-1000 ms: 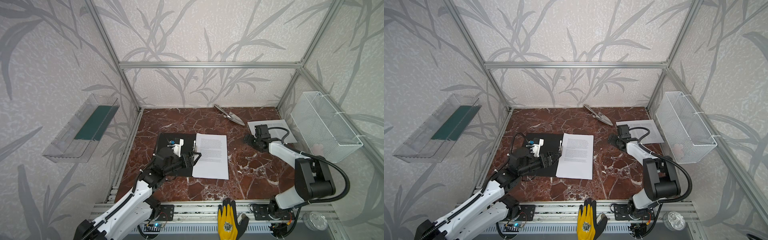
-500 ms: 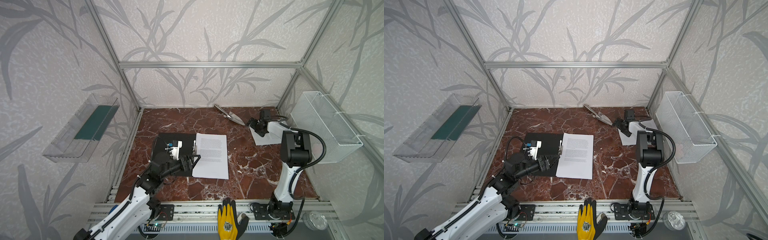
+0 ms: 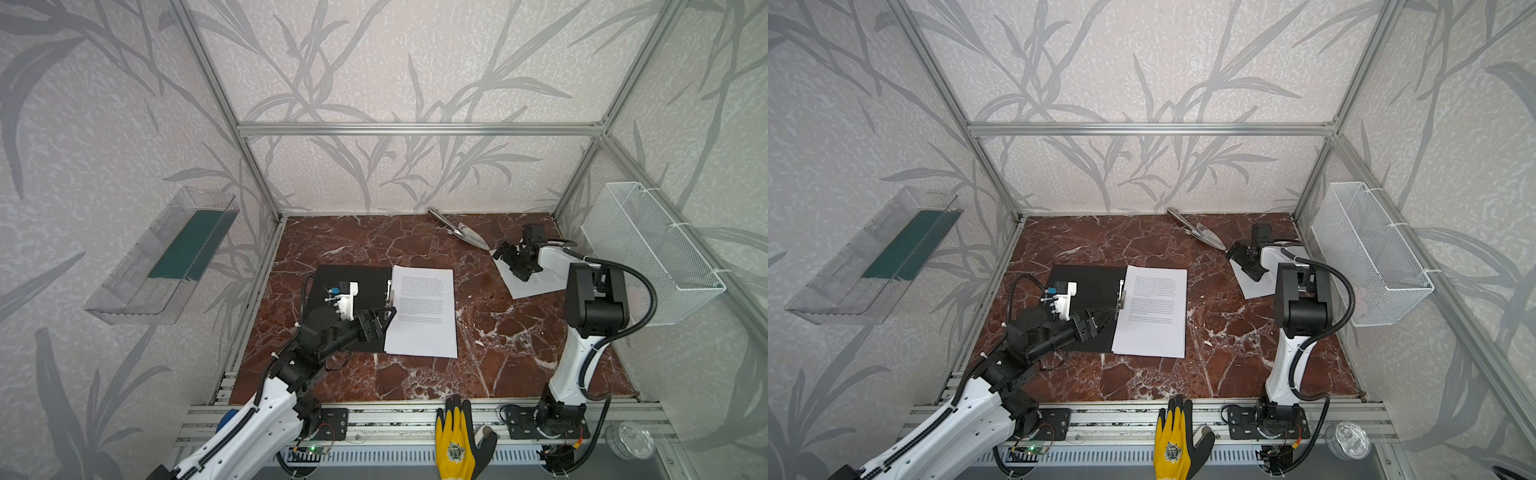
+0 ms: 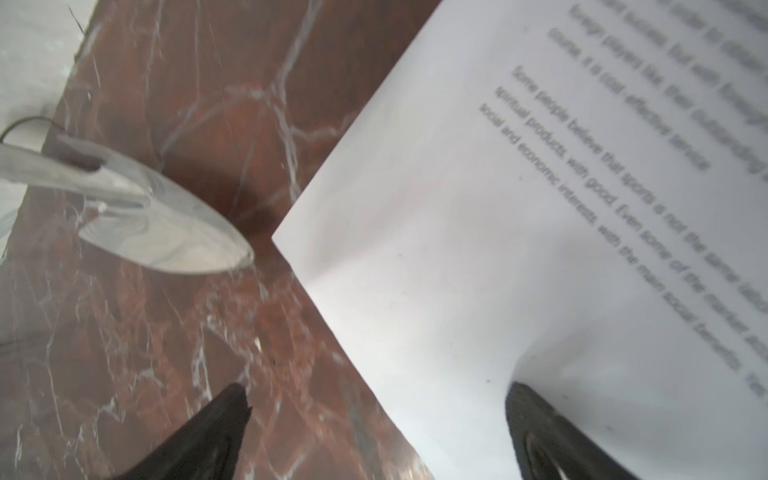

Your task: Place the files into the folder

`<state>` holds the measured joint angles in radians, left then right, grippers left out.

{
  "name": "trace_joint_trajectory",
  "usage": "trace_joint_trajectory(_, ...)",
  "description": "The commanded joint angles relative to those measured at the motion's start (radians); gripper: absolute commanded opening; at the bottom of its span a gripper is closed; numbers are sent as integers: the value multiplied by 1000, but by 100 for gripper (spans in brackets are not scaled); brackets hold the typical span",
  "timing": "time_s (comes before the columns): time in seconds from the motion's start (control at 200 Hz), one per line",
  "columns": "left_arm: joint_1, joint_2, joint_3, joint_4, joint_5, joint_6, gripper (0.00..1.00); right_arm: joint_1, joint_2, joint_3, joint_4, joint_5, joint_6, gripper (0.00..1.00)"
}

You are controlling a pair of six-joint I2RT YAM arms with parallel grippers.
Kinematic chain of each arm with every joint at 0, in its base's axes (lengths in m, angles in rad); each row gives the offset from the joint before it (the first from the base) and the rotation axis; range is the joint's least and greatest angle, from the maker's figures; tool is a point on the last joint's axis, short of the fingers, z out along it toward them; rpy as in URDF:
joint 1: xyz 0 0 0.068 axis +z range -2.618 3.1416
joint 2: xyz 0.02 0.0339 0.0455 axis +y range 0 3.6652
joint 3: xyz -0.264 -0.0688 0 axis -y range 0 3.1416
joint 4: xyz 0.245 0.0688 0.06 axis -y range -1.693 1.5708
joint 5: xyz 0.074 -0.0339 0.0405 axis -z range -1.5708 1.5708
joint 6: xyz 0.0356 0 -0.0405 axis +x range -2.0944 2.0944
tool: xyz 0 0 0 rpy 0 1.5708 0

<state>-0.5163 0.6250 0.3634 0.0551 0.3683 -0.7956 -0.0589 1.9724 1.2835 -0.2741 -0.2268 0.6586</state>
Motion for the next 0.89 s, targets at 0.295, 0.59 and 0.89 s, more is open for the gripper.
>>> trace_joint_trajectory(0.295, 0, -2, -31, 43, -79, -88, 99, 110, -435, -648, 228, -130, 118, 95)
trace_joint_trajectory(0.59, -15, 255, 78, 107, 90, -115, 98, 274, -883, -850, 9, 24, 103, 96)
trace_joint_trajectory(0.89, -257, 608, 346, 45, 92, -6, 94, 39, -1058, -752, -48, -12, 29, 99)
